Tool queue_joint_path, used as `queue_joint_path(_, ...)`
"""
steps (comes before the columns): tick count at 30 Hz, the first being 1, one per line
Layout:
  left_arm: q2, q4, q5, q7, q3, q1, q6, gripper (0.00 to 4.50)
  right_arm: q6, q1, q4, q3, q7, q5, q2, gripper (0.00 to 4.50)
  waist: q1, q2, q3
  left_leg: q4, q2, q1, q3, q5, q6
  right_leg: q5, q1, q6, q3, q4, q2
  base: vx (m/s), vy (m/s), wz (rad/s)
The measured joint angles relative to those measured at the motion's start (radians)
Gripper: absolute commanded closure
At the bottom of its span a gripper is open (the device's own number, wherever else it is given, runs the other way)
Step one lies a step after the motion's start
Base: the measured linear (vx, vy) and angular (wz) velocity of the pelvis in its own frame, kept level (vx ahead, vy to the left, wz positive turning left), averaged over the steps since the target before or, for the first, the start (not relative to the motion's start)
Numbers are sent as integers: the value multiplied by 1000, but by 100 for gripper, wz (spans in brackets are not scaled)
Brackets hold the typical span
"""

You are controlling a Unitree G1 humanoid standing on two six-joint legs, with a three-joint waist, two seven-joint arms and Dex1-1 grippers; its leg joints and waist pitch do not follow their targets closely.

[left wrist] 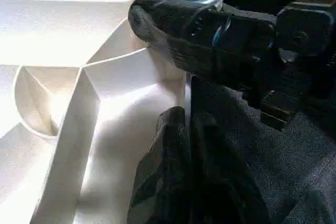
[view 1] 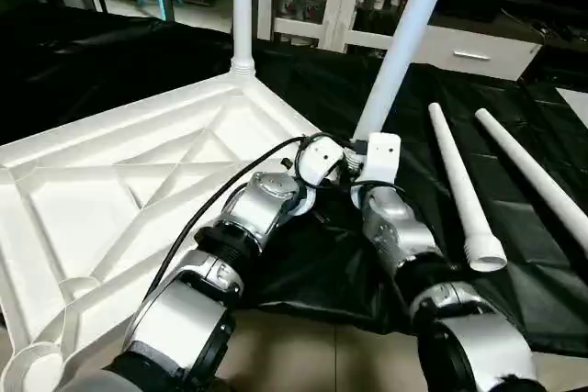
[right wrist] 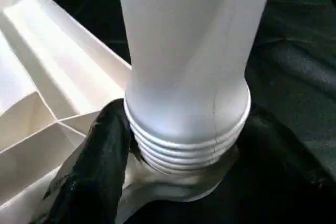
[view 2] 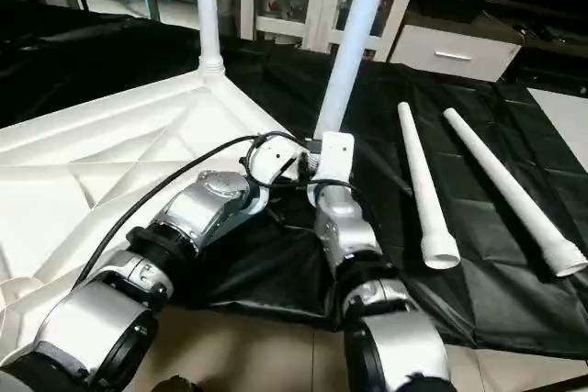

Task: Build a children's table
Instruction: Insert table leg to table base

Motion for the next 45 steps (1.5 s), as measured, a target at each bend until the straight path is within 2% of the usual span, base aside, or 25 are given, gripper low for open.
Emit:
queue_joint_path(6, 3, 0, -1, -6, 0, 0, -3, 450, 76, 115, -197, 27, 62, 3, -20, 134, 1, 0, 1, 0, 0, 0, 0, 0, 2, 0, 0, 0, 0, 0, 0, 0, 0, 0)
queue_joint_path(11, 28, 0, 2, -5, 1, -5, -20, 450, 210, 268, -402, 37, 108, 11, -88, 134, 2, 1, 2, 1, 0, 0, 0, 0, 2, 1, 0, 0, 0, -1, 0, 0, 0, 0)
queue_joint_path(14, 61, 0, 5, 6, 20, -12, -34, 450, 257, 336, -458, 25, 122, 15, -121, 134, -13, 3, 6, 0, 0, -3, 0, 1, 2, 2, -4, 0, 1, 1, 1, 0, 0, 0)
queue_joint_path(17, 62, 0, 6, 1, 20, -15, -36, 450, 334, 441, -646, 31, 177, 48, -149, 134, 1, 3, 7, 2, 0, -5, 0, 2, 9, 2, -4, 0, 0, -1, 0, 0, 0, 0)
queue_joint_path(20, 71, 0, 6, -4, 20, -16, -38, 450, 379, 482, -753, 35, 241, 86, -180, 134, 2, 3, 8, 5, 0, -8, 1, 0, 11, 2, -5, 0, 1, -1, -1, 0, 0, 0)
queue_joint_path(23, 81, 0, 6, -19, 20, -15, -41, 450, 405, 486, -820, 32, 293, 122, -211, 134, 3, 3, 8, 6, 0, -8, 1, 0, 12, 2, -5, 0, 1, 0, -1, 0, 0, 0)
queue_joint_path(24, 88, -4, 6, -34, 18, -11, -43, 450, 417, 485, -834, 29, 336, 153, -231, 134, 3, 4, 8, 7, 0, -8, 1, 0, 12, 2, -5, 0, 1, 0, -1, 0, 0, 0)
queue_joint_path(29, 126, -35, 14, -108, -2, 17, -75, 450, 461, 475, -886, 0, 448, 223, -287, 134, 6, 10, 12, 8, 1, -6, 1, 1, 11, 3, -5, -1, 1, 4, -1, 0, 0, 0)
queue_joint_path(32, 153, -80, 15, -164, -23, 47, -88, 450, 455, 457, -908, 6, 519, 228, -334, 134, 7, 13, 12, 9, 1, -6, 1, 1, 11, 3, -4, -1, 1, 5, -1, 0, 0, 0)
queue_joint_path(36, 186, -156, 12, -249, -42, 93, -88, 450, 367, 449, -912, 36, 661, 219, -424, 134, 14, 14, 12, 12, 1, -5, 1, 0, 10, 3, -2, -1, 1, 6, -2, 0, 0, 0)
queue_joint_path(39, 241, -235, -8, -369, -62, 139, -90, 450, 383, 450, -921, 53, 827, 248, -525, 134, 18, 16, 12, 13, 1, -4, 1, 0, 10, 4, -2, -2, 1, 7, -2, 0, 0, 0)
queue_joint_path(40, 261, -258, -12, -409, -66, 154, -102, 450, 396, 450, -924, 52, 868, 262, -553, 103, 20, 16, 12, 14, 1, -4, 1, 0, 10, 4, -2, -2, 1, 8, -2, 0, 0, 0)
queue_joint_path(44, 334, -348, -46, -577, -107, 208, -128, 450, 427, 449, -933, 51, 1020, 308, -622, 91, 31, 16, 12, 16, 1, -3, 1, -1, 9, 3, -1, -2, 1, 11, -3, 0, 0, 0)
queue_joint_path(45, 345, -369, -48, -617, -120, 218, -130, 450, 433, 447, -931, 50, 1052, 316, -643, 71, 34, 16, 11, 18, 1, -3, 2, 0, 9, 3, 0, -2, 1, 12, -3, 0, 0, 0)
